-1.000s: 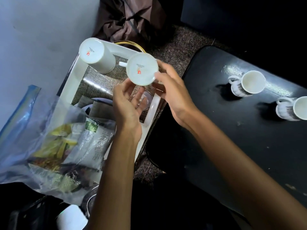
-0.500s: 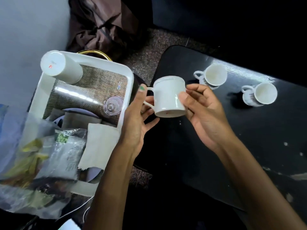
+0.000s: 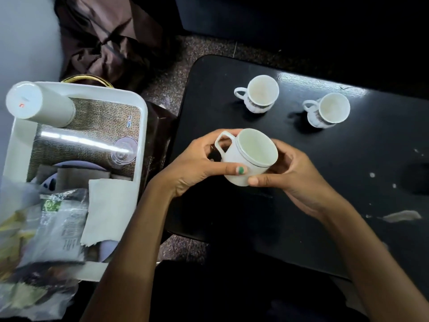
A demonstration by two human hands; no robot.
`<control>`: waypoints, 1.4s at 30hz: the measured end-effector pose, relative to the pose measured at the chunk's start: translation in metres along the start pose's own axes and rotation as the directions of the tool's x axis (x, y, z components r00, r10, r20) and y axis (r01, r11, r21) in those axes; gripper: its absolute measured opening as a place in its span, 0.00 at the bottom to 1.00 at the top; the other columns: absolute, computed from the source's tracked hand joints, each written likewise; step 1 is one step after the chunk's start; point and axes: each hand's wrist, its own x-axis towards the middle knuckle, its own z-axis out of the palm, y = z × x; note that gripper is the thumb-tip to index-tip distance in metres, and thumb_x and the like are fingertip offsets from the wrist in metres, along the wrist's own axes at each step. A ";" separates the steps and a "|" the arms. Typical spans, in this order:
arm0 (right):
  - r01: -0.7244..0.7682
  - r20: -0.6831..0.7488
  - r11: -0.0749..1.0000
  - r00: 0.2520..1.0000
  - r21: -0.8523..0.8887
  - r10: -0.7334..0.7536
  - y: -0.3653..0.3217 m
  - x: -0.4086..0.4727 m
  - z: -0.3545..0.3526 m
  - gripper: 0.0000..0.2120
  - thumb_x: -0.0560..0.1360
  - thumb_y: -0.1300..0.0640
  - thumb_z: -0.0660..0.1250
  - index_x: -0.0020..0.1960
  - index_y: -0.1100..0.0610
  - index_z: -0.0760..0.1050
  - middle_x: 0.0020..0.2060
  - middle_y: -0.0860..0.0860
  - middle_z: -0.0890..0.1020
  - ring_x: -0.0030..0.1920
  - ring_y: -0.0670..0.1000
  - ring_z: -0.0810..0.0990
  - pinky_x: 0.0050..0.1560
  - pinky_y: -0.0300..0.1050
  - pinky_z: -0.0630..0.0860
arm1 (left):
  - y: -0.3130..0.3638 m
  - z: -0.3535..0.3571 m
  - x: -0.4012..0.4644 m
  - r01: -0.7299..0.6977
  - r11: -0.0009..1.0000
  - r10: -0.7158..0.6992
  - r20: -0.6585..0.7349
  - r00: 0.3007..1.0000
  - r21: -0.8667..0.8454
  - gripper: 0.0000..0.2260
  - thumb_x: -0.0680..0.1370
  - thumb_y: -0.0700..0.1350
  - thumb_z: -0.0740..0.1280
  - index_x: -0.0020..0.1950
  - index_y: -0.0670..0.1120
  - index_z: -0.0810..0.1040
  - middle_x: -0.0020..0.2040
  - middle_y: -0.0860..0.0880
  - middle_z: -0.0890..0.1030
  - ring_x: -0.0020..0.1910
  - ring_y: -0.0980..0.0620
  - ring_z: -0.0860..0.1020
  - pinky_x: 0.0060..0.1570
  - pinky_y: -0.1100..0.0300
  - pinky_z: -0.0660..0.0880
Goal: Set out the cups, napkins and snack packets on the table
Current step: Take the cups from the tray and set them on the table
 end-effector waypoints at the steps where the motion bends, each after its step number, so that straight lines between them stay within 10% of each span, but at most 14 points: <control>1: 0.003 -0.009 1.000 1.000 -0.030 -0.003 0.002 0.001 -0.003 0.36 0.55 0.67 0.79 0.61 0.56 0.75 0.56 0.52 0.83 0.57 0.50 0.81 0.53 0.40 0.78 | -0.001 -0.001 0.002 0.006 0.999 -0.007 0.005 1.000 0.031 0.27 0.65 0.40 0.77 0.61 0.54 0.77 0.58 0.57 0.81 0.60 0.60 0.77 0.54 0.70 0.73; 11: 0.054 -0.115 0.911 0.987 -0.409 -0.110 0.039 0.031 -0.016 0.40 0.57 0.70 0.78 0.64 0.46 0.72 0.58 0.39 0.78 0.61 0.39 0.76 0.60 0.32 0.71 | -0.035 0.002 0.030 -0.016 0.939 0.049 -0.088 0.995 0.344 0.30 0.62 0.40 0.79 0.59 0.56 0.75 0.55 0.64 0.79 0.55 0.70 0.74 0.47 0.84 0.64; 23: 0.013 -0.171 0.821 0.976 -0.571 -0.134 0.049 0.054 -0.028 0.40 0.60 0.66 0.78 0.66 0.45 0.68 0.60 0.40 0.75 0.65 0.51 0.69 0.68 0.50 0.67 | -0.052 0.010 0.050 -0.067 0.883 0.162 -0.168 0.972 0.464 0.30 0.64 0.41 0.77 0.62 0.59 0.74 0.57 0.68 0.76 0.59 0.71 0.69 0.52 0.84 0.61; 36: 0.017 -0.147 0.756 0.978 -0.655 -0.149 0.049 0.061 -0.024 0.48 0.60 0.61 0.79 0.73 0.47 0.60 0.67 0.42 0.70 0.67 0.49 0.65 0.68 0.46 0.64 | -0.057 0.004 0.048 0.042 0.908 0.060 -0.228 0.972 0.418 0.43 0.65 0.40 0.78 0.74 0.60 0.61 0.68 0.58 0.68 0.65 0.60 0.67 0.62 0.63 0.64; 42: -0.103 -0.406 0.784 0.891 -0.612 -0.201 0.071 0.032 -0.009 0.44 0.63 0.60 0.78 0.73 0.53 0.60 0.66 0.46 0.69 0.68 0.53 0.66 0.69 0.52 0.66 | -0.071 0.016 0.029 0.132 0.927 0.029 -0.418 0.908 0.352 0.42 0.69 0.40 0.75 0.76 0.56 0.56 0.72 0.52 0.65 0.64 0.60 0.66 0.63 0.63 0.62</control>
